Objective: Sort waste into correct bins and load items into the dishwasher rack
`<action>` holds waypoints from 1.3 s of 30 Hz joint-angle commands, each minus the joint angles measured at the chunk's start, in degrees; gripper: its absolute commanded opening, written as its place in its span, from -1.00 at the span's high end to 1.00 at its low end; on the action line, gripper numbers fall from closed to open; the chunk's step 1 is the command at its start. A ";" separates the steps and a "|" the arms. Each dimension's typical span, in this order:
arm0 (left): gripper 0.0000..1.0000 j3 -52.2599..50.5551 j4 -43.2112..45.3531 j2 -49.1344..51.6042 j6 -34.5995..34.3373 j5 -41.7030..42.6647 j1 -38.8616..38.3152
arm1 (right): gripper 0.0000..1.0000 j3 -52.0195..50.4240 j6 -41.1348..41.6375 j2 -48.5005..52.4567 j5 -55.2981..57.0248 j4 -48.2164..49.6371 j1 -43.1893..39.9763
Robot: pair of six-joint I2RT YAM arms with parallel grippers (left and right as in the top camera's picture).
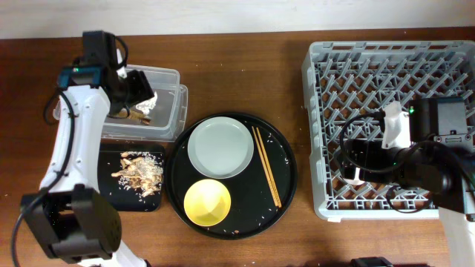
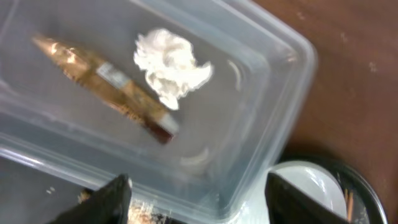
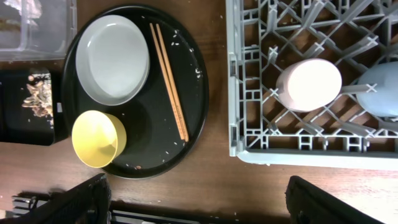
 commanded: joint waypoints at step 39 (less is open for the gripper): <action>-0.99 -40.72 16.61 -69.53 13.51 -5.68 -15.87 | -0.97 -0.09 0.28 -0.11 0.09 -0.35 0.57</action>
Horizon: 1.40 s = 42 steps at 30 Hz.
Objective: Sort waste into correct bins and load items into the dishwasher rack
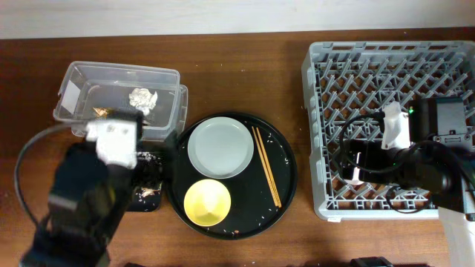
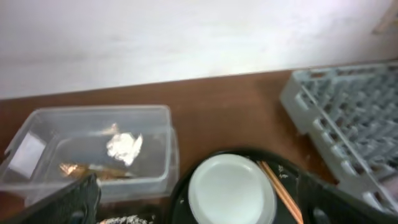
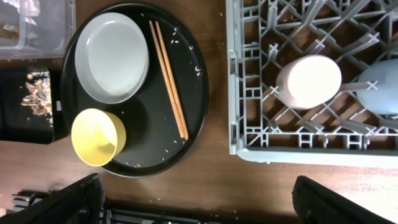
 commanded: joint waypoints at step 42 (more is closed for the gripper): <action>-0.99 -65.33 39.98 -42.49 0.92 3.41 7.39 | -0.96 0.04 0.31 -0.11 0.07 -0.02 0.48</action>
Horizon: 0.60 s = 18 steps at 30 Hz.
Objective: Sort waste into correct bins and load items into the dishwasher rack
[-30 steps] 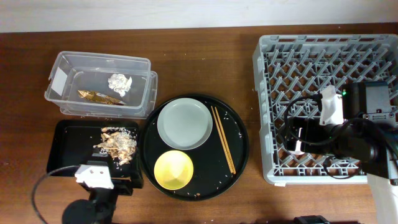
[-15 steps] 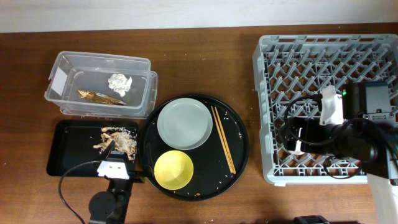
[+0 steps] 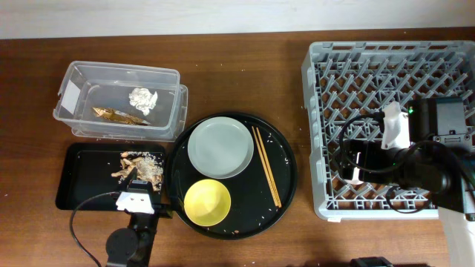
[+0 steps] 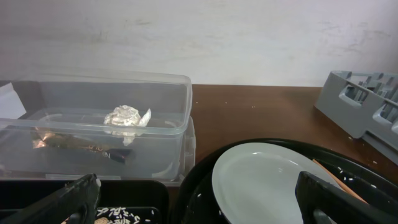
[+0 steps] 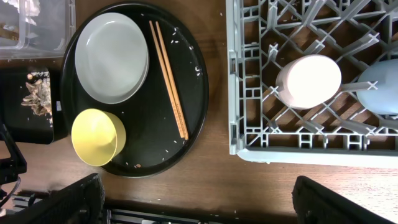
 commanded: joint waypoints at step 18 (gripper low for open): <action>-0.99 -0.50 0.09 -0.55 0.92 0.66 0.35 | -0.57 -20.41 15.65 7.30 -0.33 17.38 32.94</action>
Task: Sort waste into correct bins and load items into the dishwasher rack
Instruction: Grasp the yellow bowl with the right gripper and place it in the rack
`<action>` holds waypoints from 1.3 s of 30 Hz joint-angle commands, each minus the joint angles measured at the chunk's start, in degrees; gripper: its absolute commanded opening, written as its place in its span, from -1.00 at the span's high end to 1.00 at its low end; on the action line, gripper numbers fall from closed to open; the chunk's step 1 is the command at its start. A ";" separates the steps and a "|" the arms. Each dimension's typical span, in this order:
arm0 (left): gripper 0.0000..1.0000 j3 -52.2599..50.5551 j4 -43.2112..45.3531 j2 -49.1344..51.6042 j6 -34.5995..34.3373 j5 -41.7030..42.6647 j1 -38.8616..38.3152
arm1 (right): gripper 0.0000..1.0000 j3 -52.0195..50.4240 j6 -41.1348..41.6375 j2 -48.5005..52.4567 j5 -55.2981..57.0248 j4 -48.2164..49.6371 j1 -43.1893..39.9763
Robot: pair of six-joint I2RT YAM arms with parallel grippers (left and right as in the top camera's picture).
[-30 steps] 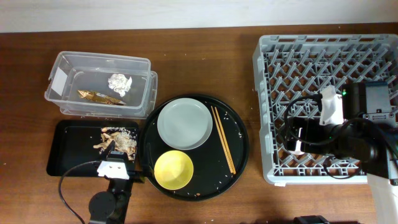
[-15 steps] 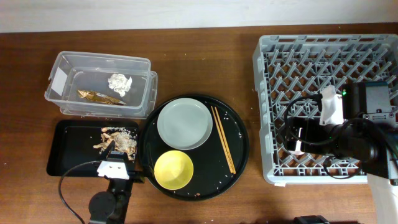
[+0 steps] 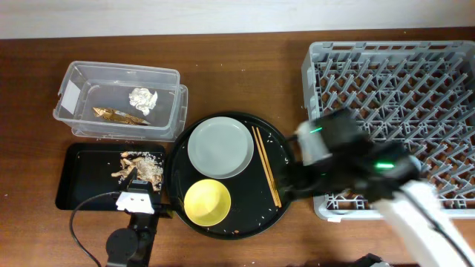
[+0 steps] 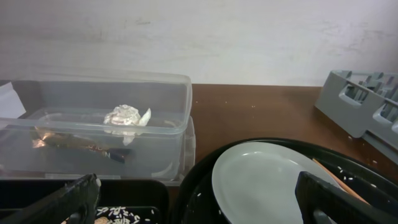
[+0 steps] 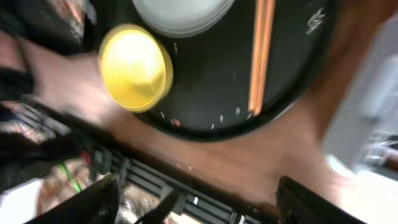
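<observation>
On the round black tray [image 3: 286, 159] lie a pale grey plate [image 3: 219, 147], a yellow bowl [image 3: 207, 202] and a pair of chopsticks [image 3: 266, 167]. The grey dishwasher rack [image 3: 393, 81] fills the right side. My left gripper [image 4: 199, 210] sits low at the table's front, open and empty, facing the plate [image 4: 267, 180]. My right gripper [image 5: 199, 202] is open and empty, high over the tray's right part. Its blurred view shows the bowl [image 5: 135, 67] and chopsticks [image 5: 261, 56]. The right arm [image 3: 334, 159] covers the rack's near-left corner.
A clear plastic bin [image 3: 82, 122] at the back left holds a crumpled tissue [image 3: 142, 99] and a brown wrapper [image 3: 115, 113]. In front of it lies a black rectangular tray [image 3: 82, 174] with food scraps [image 3: 141, 172]. The left arm [image 3: 132, 222] stands at the front edge.
My right arm has moved left, from above the rack to above the right edge of the round tray. Its view is now blurred. The left arm has not moved.
My left gripper was open over the clear bin, with the tissue and wrapper lying inside. Then it was back over the black rectangular tray. Then it was low at the table's front. The right arm stayed over the rack and is now over the round tray.
</observation>
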 commanded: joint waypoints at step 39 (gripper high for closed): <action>-1.00 -0.46 0.09 -0.55 0.92 0.66 0.35 | 0.92 8.70 15.50 13.33 73.70 6.99 -9.60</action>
